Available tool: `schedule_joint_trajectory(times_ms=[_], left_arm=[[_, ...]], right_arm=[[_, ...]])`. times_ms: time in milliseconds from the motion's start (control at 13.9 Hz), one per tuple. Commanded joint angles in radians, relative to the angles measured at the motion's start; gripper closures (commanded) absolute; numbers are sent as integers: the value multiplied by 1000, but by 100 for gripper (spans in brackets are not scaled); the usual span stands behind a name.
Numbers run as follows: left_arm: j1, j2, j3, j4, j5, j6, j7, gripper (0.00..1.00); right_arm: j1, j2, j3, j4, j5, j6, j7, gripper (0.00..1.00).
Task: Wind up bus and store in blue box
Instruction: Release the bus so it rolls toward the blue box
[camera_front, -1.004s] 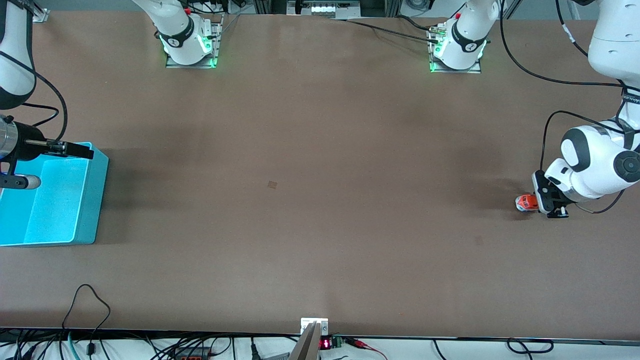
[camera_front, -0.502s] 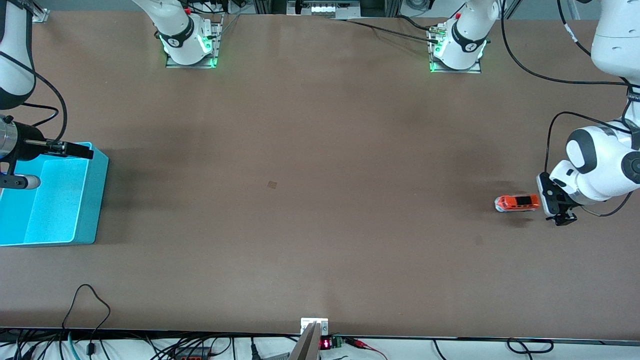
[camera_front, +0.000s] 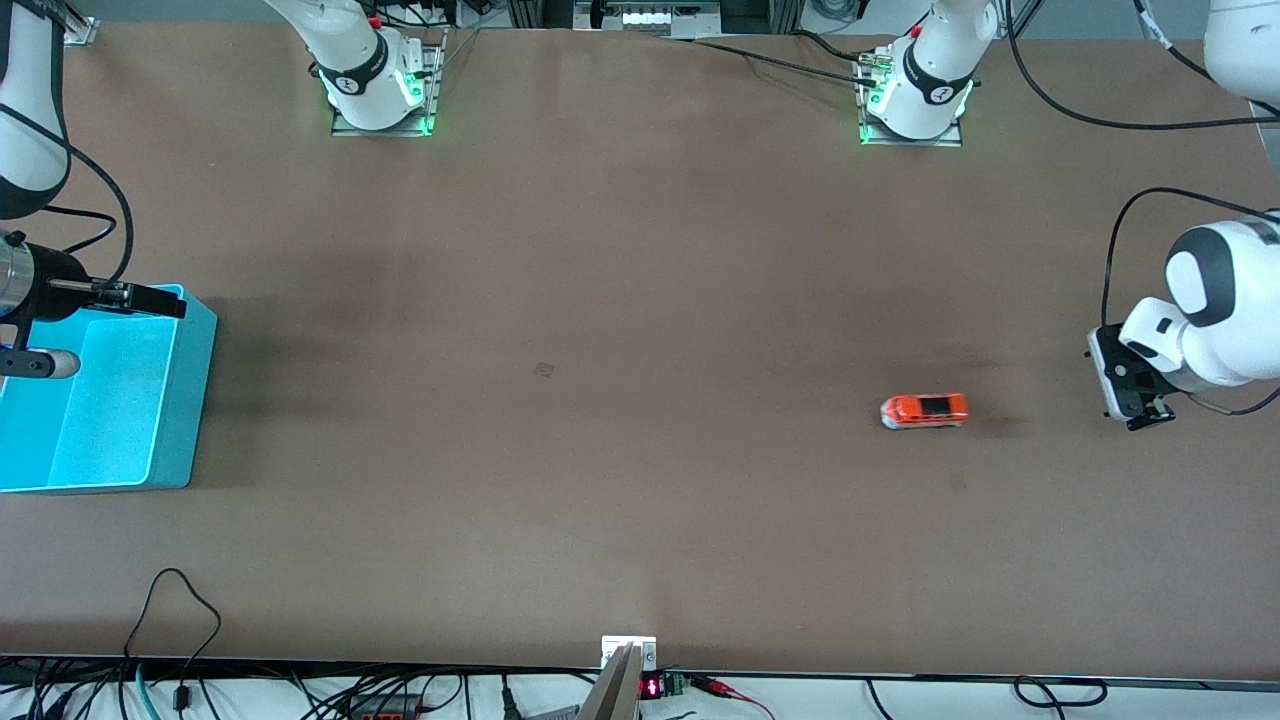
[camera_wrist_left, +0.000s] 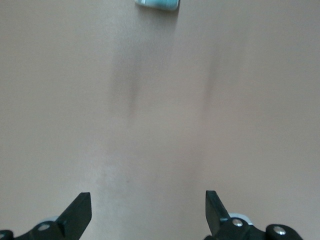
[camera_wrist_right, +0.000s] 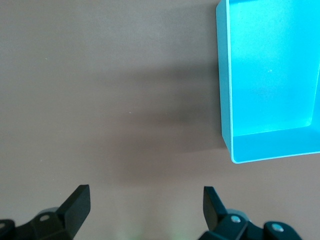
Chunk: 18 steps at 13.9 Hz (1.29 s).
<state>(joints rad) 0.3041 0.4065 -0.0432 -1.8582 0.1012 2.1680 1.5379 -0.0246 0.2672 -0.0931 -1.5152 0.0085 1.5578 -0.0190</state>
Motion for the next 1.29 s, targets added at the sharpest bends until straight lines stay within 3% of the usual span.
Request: schedule_joint_trajectory(times_ms=[0,359,789,1076,1219], left_arm=[[1,-98,-27,-12,11,-98,-106,0],[3,-257,-99,8,11,-270,-333,0],[3,-265,-184,243,6,-589,-698,0],[-14,-281,-195,261,2,-611,-896,0],[-83,-319,-156,245,2,-600,-1035,0]], right_arm=[[-11,3,4,7,14,-13,-21,0],[-12,3,4,7,14,-13,-21,0],[-12,3,4,6,14,-13,-22,0],[-17,6,4,6,14,-13,-24,0],[-17,9,4,7,14,-13,-39,0]])
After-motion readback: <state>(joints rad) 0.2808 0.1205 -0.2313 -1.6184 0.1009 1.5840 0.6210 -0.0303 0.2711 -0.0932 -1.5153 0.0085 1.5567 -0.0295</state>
